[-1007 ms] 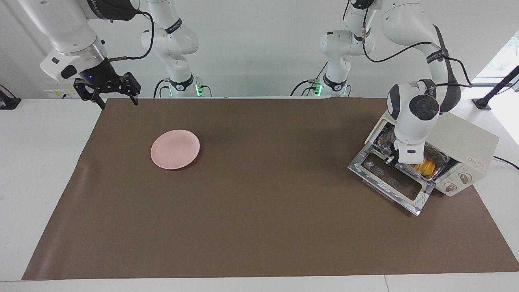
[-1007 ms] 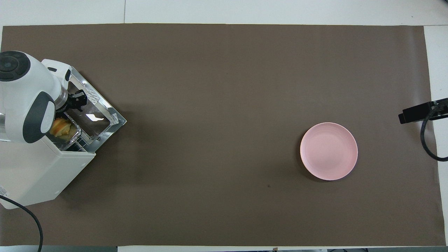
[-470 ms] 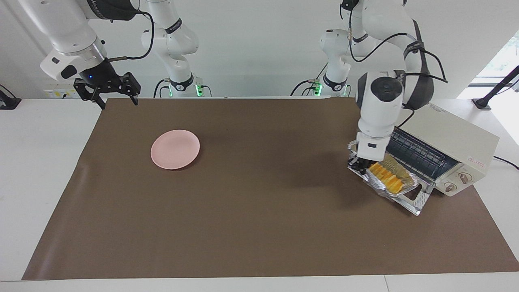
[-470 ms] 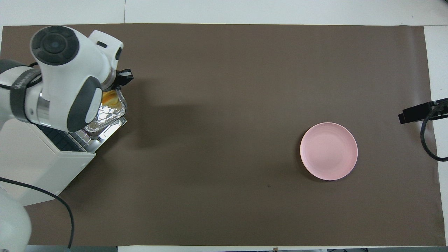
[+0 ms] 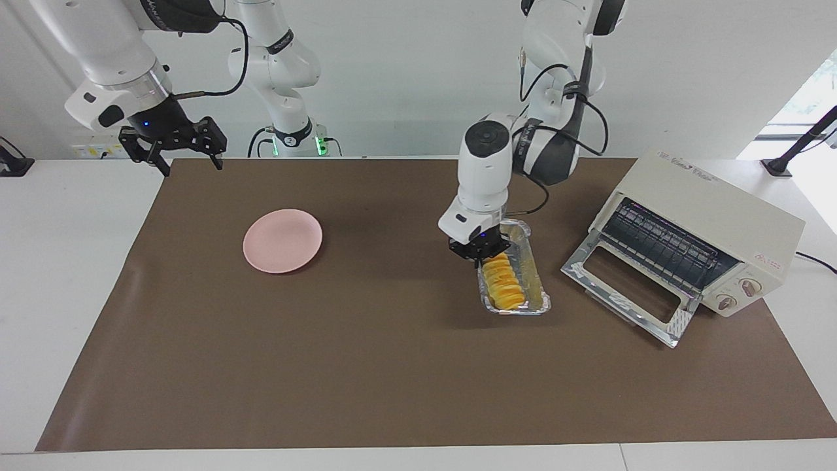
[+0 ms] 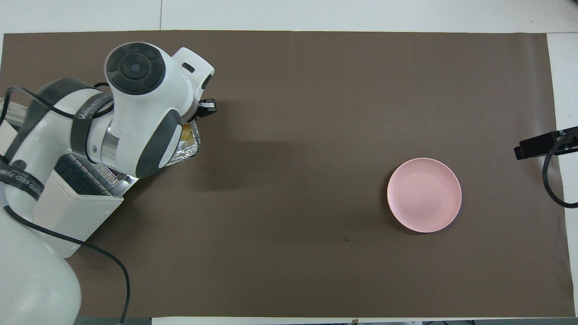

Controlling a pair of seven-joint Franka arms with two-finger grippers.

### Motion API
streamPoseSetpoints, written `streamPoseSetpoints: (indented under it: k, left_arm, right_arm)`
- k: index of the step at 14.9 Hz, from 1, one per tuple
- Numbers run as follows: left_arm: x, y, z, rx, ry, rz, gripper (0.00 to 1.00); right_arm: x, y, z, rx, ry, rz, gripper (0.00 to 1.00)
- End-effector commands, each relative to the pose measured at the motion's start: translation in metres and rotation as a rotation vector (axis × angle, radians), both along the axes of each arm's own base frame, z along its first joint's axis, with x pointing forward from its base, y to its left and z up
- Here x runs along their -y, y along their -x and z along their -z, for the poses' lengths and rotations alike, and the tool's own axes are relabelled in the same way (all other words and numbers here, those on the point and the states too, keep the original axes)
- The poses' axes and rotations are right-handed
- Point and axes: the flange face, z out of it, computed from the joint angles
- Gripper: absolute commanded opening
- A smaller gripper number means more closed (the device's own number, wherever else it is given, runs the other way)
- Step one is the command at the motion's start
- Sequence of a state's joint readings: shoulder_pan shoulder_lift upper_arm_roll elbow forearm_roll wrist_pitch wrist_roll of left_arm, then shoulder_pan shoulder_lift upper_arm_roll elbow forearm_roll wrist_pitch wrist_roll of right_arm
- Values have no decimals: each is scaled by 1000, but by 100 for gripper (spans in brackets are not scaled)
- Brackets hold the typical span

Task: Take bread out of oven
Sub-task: 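Pull the foil tray out with the left gripper and set it down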

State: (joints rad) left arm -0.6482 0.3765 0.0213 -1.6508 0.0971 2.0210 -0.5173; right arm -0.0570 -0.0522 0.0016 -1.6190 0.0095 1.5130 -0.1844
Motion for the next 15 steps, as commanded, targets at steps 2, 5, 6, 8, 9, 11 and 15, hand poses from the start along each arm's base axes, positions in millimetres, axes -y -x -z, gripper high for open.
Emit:
streamPoseSetpoints:
  k: [2,5,6,8,9,11,15]
  left_arm:
    - [13,4,42,-37,-10,37,0]
    - [15,12,59,-52,-22,51,0]
    - [16,10,55,-48,-17,45,58]
    - [17,-4,32,-25,21,14,100]
    - [9,-12,23,-34,38,-16,100]
    - [-37,-38,-19,-11,60,-91,100]
    - [-139,-49,-107,-14,73,-239,100]
  right_arm:
    - [0,5,-1,7,-11,8,100]
    - [17,9,-3,-2,-13,44,100]
    - [15,8,-2,-4,-12,38,100]
    - [13,8,-3,-2,-12,34,100]
    - [13,9,-3,-4,-12,34,100]
    - [13,14,-1,-40,-17,24,100]
    - [-21,15,9,-17,-32,-26,100]
